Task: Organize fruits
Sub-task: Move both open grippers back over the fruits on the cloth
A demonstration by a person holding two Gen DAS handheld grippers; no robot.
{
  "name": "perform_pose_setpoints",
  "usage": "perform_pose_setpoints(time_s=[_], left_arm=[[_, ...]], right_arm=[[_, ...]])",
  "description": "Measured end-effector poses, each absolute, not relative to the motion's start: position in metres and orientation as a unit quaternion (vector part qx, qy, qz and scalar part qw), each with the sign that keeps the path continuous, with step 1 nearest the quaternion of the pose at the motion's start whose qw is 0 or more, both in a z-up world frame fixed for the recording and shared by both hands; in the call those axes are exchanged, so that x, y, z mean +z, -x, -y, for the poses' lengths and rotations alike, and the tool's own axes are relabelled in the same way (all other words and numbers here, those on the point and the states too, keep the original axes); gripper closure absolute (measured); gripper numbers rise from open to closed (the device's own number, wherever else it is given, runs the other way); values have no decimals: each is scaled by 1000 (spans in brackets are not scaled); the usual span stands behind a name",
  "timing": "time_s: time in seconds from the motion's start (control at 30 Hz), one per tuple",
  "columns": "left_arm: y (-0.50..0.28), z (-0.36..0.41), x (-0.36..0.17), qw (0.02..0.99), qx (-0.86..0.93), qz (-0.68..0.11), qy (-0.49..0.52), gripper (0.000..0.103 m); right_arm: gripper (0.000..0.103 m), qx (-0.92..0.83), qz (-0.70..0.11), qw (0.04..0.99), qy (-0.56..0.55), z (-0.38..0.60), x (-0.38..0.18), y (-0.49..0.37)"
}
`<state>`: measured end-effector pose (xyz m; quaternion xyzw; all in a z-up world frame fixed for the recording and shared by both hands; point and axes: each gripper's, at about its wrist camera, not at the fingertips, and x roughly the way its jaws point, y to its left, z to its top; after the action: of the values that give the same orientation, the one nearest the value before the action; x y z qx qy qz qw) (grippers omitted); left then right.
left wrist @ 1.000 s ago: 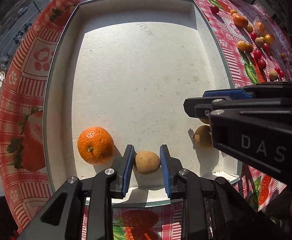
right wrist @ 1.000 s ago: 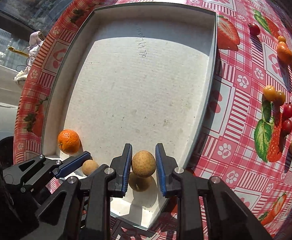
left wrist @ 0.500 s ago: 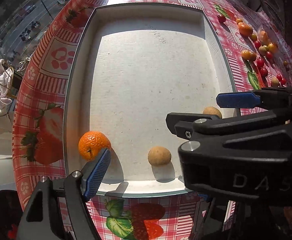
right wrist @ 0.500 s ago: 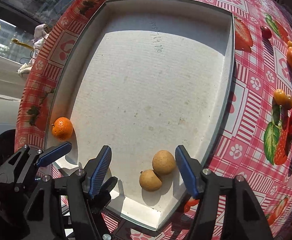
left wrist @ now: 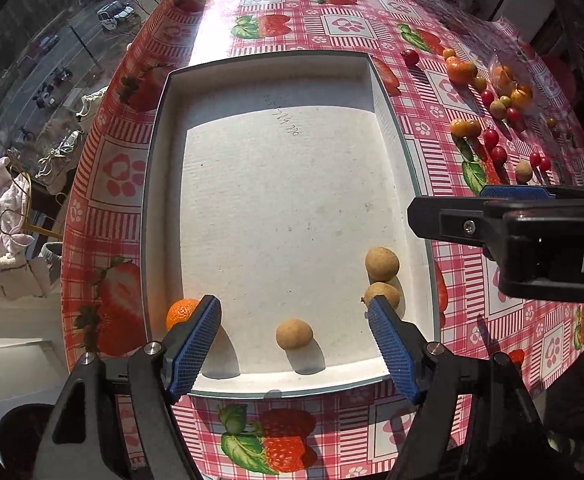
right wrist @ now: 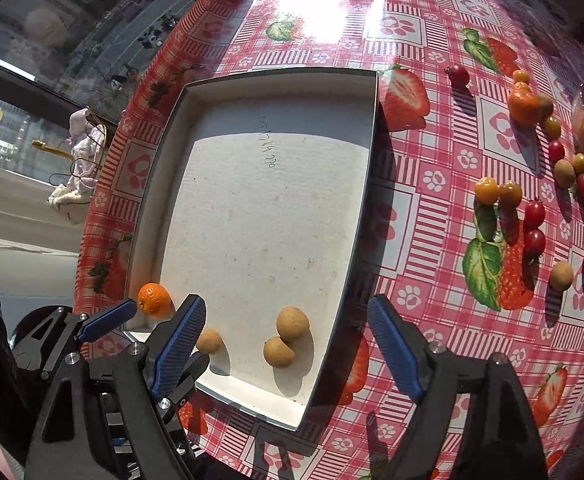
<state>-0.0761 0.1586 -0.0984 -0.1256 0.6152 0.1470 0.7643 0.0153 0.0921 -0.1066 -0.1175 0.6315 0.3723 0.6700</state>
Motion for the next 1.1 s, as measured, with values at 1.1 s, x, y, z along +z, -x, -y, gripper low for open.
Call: perform_pose_setpoints(time_s=[1.1], left_arm=[[-107,-66,-145,768,84,-633,51,26]], right_arm=[[18,195,-680,704,62,97,-163,-125]])
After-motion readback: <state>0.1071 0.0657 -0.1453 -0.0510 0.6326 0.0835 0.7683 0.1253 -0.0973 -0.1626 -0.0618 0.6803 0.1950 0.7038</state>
